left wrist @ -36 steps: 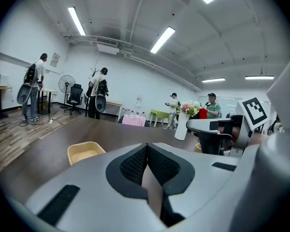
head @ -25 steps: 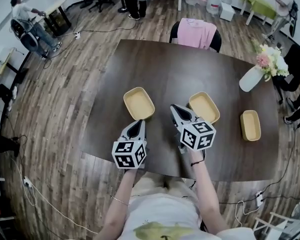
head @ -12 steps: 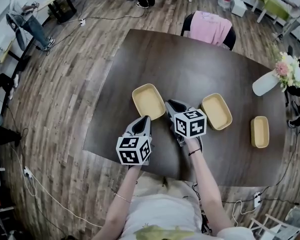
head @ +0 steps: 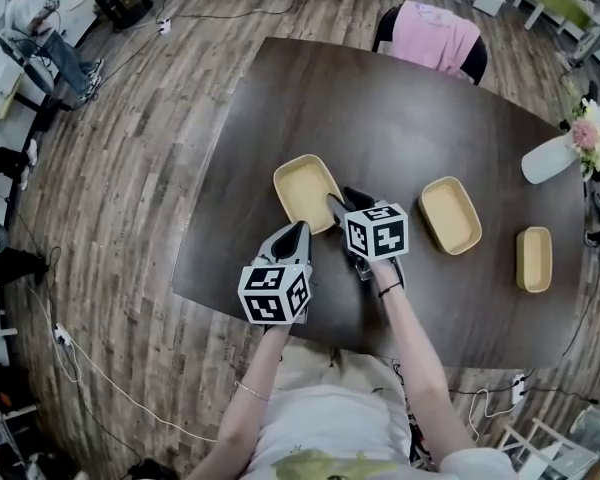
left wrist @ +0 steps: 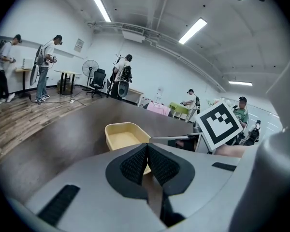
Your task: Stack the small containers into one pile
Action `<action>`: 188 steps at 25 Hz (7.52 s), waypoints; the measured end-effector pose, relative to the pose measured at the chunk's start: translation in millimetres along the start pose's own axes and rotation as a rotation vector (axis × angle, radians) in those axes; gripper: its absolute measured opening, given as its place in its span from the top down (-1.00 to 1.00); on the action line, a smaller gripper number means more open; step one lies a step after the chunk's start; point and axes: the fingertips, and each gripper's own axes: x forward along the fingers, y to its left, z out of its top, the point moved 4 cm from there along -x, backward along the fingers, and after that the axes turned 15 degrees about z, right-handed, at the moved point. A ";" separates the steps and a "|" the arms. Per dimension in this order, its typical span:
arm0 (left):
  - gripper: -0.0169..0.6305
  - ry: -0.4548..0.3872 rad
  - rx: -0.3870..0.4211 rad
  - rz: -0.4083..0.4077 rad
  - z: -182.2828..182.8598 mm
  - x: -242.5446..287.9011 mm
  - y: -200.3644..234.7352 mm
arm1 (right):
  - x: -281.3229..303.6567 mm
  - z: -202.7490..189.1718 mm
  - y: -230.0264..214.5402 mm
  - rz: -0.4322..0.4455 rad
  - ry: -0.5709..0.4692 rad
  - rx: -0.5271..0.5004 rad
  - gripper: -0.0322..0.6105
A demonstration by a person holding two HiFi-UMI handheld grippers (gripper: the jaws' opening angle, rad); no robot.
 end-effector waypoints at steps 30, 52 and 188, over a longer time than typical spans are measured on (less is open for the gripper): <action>0.87 -0.057 0.055 -0.056 29.1 -0.1 6.2 | -38.8 10.3 -21.8 -0.188 -0.063 0.042 0.79; 0.87 -0.047 0.074 -0.101 8.6 -13.3 -110.9 | -196.8 10.9 -64.9 -0.243 -0.208 0.074 0.79; 0.87 0.113 0.177 -0.257 -123.3 -3.6 -459.5 | -501.9 -158.7 -267.9 -0.488 -0.106 0.226 0.46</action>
